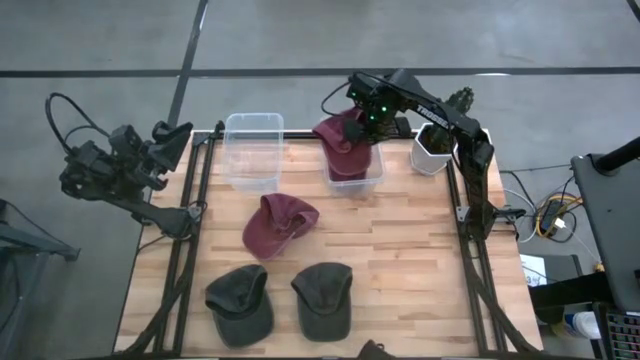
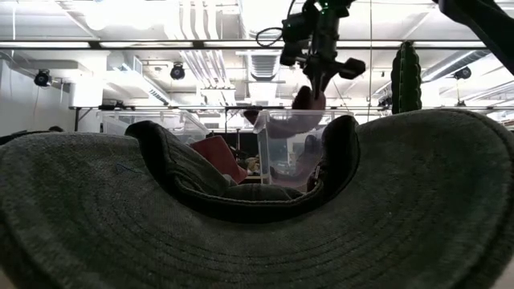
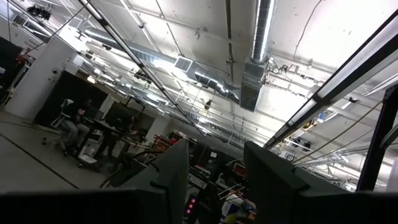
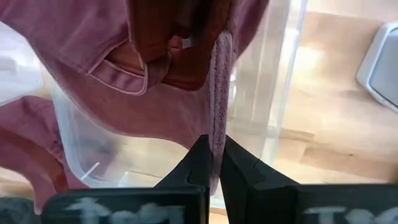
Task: Pick & Place hat
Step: Put the right red cap into the right transparent bin, then put the red cap into the right transparent bin
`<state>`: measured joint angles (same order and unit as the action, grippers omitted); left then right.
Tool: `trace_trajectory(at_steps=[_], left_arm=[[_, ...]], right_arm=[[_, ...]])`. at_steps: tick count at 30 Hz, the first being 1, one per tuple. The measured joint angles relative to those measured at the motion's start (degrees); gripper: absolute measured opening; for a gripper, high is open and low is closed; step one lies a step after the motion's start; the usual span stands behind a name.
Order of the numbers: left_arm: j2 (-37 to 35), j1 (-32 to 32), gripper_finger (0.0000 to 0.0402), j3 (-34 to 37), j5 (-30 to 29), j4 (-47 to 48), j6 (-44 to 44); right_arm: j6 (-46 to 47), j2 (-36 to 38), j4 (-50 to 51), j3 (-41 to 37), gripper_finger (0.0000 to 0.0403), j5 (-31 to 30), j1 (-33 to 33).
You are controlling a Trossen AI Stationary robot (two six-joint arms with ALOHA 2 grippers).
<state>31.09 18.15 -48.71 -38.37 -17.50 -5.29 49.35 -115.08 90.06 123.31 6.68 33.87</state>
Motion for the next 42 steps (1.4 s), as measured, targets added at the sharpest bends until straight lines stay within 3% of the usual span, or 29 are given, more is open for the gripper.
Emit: trace_trajectory(at_steps=[7, 17, 22, 32, 42], left_arm=[[0.00, -0.01, 0.0147, 0.02, 0.00, 0.00, -0.33], [0.00, -0.04, 0.0147, 0.03, -0.02, 0.46, -0.33], [0.00, -0.04, 0.0147, 0.11, -0.02, 0.61, -0.33], [0.00, -0.04, 0.0147, 0.17, -0.02, 6.08, -3.43], [-0.11, 0.00, 0.0147, 0.17, 3.84, 27.38, -22.59]], right_arm=[[-0.29, 0.27, -0.04, -2.35, 0.0038, 2.48, -0.07], [-2.19, 0.33, -0.09, -1.57, 0.0197, 2.37, -0.07], [-2.67, 1.49, -0.12, 1.30, 0.0244, 2.36, -0.23], [0.29, 6.73, -4.00, 2.99, 0.0256, 2.39, -9.07], [8.75, 5.84, -13.89, 2.91, 0.0254, 0.11, -25.90]])
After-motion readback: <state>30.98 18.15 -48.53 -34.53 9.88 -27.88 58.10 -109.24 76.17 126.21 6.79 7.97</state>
